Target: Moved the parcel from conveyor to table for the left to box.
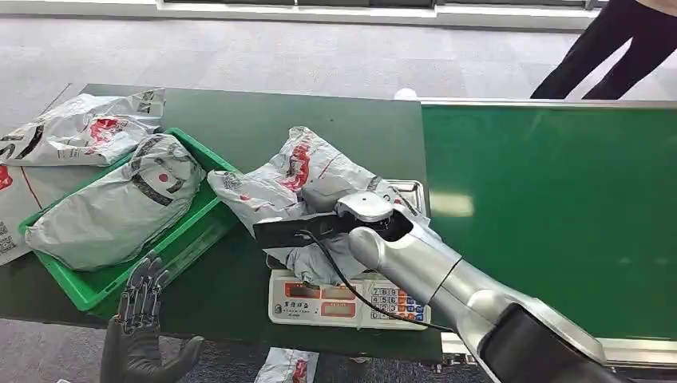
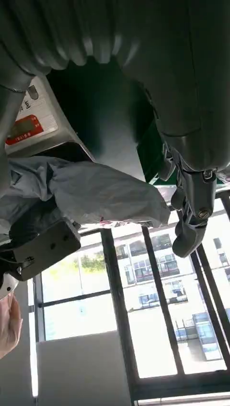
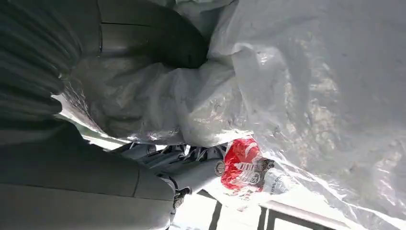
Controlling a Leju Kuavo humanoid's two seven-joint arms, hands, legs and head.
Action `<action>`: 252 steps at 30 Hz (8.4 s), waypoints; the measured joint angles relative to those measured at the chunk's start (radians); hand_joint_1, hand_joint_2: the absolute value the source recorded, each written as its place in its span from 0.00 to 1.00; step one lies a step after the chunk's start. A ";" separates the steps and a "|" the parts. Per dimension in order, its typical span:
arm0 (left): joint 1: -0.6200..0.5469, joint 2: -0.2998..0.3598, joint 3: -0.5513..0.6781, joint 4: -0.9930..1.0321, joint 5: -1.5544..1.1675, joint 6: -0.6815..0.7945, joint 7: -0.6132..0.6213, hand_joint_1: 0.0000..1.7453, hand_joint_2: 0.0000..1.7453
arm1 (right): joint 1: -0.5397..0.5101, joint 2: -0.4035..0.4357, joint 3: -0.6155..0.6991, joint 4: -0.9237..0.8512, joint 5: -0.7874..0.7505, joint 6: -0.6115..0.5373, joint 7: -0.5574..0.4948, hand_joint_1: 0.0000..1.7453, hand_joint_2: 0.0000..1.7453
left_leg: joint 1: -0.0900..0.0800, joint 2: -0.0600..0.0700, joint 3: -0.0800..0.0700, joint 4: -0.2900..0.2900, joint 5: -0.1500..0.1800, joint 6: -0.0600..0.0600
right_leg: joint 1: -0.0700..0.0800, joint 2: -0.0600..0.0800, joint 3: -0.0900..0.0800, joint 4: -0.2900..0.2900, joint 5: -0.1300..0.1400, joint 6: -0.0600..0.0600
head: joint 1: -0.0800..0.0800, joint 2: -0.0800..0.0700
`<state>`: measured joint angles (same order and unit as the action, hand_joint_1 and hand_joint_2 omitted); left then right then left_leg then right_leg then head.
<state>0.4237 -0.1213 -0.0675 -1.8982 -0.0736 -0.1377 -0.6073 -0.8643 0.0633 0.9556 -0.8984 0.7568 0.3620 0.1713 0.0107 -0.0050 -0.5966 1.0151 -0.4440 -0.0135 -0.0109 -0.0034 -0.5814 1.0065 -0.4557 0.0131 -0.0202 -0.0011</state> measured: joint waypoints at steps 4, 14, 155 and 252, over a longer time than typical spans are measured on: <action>0.000 0.000 0.000 0.000 0.000 0.000 0.000 0.00 1.00 | 0.000 0.000 0.000 0.000 0.000 0.000 0.000 0.58 1.00 | 0.000 0.000 0.000 0.000 0.000 0.000 | 0.000 0.000 0.000 0.000 0.000 0.000 | 0.000 0.000; -0.004 0.000 0.000 0.000 -0.017 0.005 0.003 0.00 1.00 | 0.005 0.001 0.000 0.001 -0.029 -0.024 -0.026 0.00 1.00 | 0.000 0.001 0.004 0.002 0.000 0.000 | 0.000 0.001 -0.010 -0.002 0.000 0.000 | -0.001 0.000; -0.972 -0.146 -0.616 0.878 -0.893 0.076 0.677 0.00 1.00 | 1.075 -0.143 -0.725 -1.156 -0.694 -1.059 -0.871 0.00 1.00 | -0.001 0.002 -0.001 0.000 -0.002 0.004 | -0.001 0.002 0.000 -0.004 0.002 0.003 | 0.000 0.000; -0.894 0.150 0.035 0.707 -1.141 0.383 0.600 1.00 1.00 | 1.144 -0.079 -0.727 -1.096 -0.622 -0.784 -0.821 0.00 1.00 | 0.000 0.006 -0.004 -0.002 0.003 -0.003 | 0.002 0.006 -0.008 -0.002 0.005 -0.005 | -0.001 0.000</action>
<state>-0.4707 0.0290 -0.0324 -1.1917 -1.2150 0.2449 -0.0072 0.2798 -0.0156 0.2285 -1.9947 0.1350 -0.4215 -0.6493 0.0102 0.0006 -0.6010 1.0126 -0.4407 -0.0167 -0.0086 0.0025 -0.5893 1.0050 -0.4508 0.0078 -0.0214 -0.0011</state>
